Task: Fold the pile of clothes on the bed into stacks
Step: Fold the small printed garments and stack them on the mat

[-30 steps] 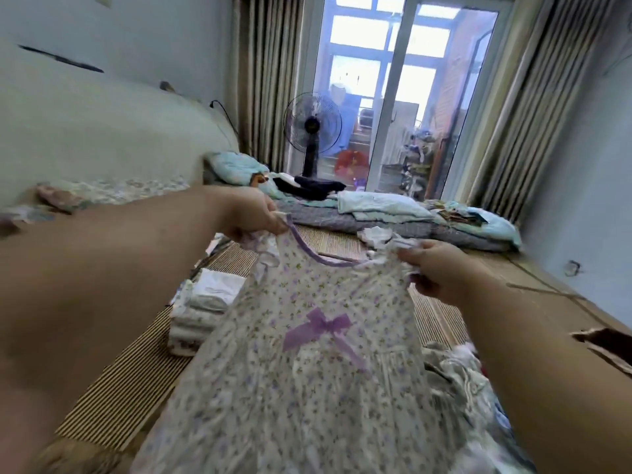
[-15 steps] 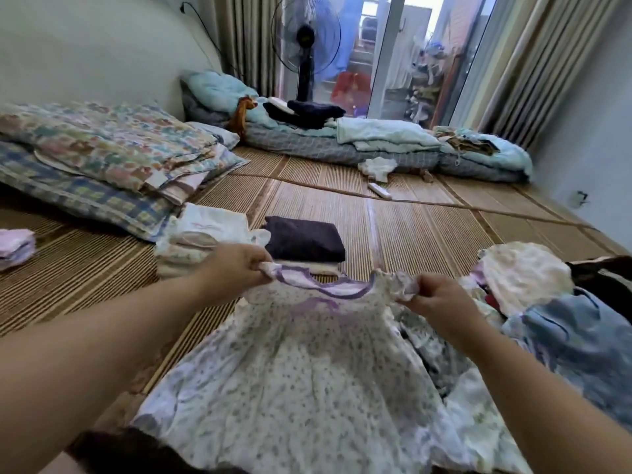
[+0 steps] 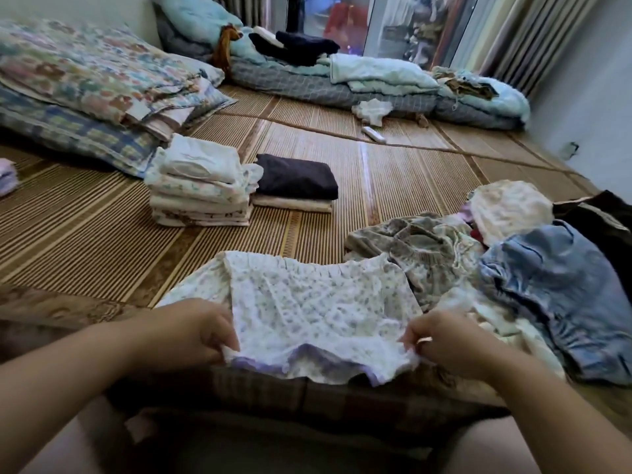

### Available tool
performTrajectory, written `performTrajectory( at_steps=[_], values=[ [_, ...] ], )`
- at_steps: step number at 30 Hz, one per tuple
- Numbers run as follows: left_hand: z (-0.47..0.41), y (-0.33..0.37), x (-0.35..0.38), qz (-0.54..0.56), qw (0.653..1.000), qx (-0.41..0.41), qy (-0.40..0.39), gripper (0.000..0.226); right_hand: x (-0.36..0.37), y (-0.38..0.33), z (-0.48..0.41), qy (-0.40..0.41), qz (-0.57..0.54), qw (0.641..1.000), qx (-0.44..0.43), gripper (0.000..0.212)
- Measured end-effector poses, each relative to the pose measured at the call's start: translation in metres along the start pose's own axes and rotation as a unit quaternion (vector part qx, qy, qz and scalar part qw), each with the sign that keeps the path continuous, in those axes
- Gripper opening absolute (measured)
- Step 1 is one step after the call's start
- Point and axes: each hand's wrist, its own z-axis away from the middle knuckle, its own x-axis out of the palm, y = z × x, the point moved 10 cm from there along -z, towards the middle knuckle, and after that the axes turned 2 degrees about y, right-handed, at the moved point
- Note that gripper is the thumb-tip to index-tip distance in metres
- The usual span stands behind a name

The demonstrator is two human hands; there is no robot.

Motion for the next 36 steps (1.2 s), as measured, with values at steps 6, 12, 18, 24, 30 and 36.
performTrajectory(
  at_steps=[6,12,18,24,30,36],
  values=[
    [-0.007,-0.009,-0.009,-0.008,0.995,-0.077,0.054,0.053,-0.003,-0.051,-0.003,0.162,0.044,0.986,-0.010,0.029],
    [-0.025,-0.082,-0.032,0.071,0.903,-0.387,0.173,0.080,0.060,-0.154,-0.023,0.104,-0.076,0.977,-0.171,0.054],
    [-0.024,-0.110,-0.033,0.111,0.875,-0.452,0.130,0.047,0.108,-0.231,-0.040,0.010,0.009,0.976,-0.219,0.113],
    [-0.040,-0.107,-0.035,0.140,0.903,-0.398,0.086,0.027,0.140,-0.244,-0.051,-0.009,0.145,0.975,-0.168,0.080],
    [-0.047,-0.089,-0.039,0.333,0.862,-0.378,0.049,0.026,0.116,-0.238,-0.045,0.022,-0.016,0.983,-0.179,0.064],
    [-0.077,-0.039,-0.053,0.466,0.818,-0.335,0.021,0.029,0.071,-0.172,-0.032,0.063,-0.573,0.817,-0.018,0.020]
  ],
)
